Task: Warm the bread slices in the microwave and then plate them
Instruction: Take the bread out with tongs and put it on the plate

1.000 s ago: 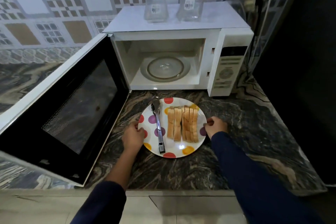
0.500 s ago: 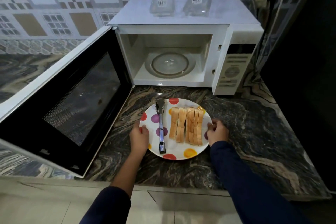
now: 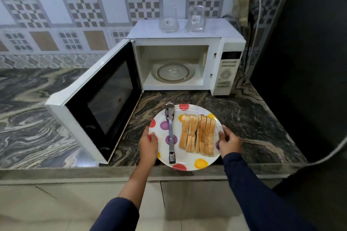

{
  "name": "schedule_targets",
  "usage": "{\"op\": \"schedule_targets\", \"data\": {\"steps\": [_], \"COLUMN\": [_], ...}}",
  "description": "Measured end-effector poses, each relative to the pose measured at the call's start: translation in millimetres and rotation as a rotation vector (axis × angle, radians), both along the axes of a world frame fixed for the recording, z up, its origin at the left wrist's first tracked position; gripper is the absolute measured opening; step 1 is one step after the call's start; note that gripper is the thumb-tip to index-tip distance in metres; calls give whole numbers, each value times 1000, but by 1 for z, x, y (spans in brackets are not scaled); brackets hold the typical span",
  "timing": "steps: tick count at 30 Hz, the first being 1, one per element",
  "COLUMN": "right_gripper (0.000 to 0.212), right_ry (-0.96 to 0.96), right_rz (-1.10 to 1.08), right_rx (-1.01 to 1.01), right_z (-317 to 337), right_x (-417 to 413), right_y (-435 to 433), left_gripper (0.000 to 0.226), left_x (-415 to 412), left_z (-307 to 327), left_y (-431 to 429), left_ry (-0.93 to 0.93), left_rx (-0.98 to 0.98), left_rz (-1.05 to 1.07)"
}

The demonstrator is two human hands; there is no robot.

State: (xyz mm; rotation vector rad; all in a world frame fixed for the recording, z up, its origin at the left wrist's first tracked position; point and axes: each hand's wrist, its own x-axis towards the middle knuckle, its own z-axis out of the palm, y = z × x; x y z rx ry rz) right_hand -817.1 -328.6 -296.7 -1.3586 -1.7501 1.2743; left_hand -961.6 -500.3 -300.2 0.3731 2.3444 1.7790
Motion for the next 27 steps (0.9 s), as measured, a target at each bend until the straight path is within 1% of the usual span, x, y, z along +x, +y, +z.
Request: {"op": "schedule_targets", "data": {"steps": [3,6,10,15,20,23,27], "right_gripper": [35,36,34,32,35,35,36], "right_ry": [5,45,50,66,82,74,55], "right_rz": [-27,-41,-13,55,179,259,363], "right_rx": [21,5,25,-5,-31,-25,-5], "right_z": [5,7,2,1,-2,-3,-6], "right_x": [27,56,92,117,105,82,39], "right_y": [-40,-91,-163,-248,-305,-338,-376], "left_gripper": [29,33,34,34,30,26,30], "left_x": [23,47,80,106,110,103,84], "left_z": [4,7,1,-9,-9,-4,-4], "left_y": [-37,-81,-155,-241,-316,-358,-410], "left_ry": [20,-29,-26,-65,-63,-48,-47], "left_rx": [48,27,42,3,5,23,35], "left_rz": [-42,-43,-60,16,133,211,331]}}
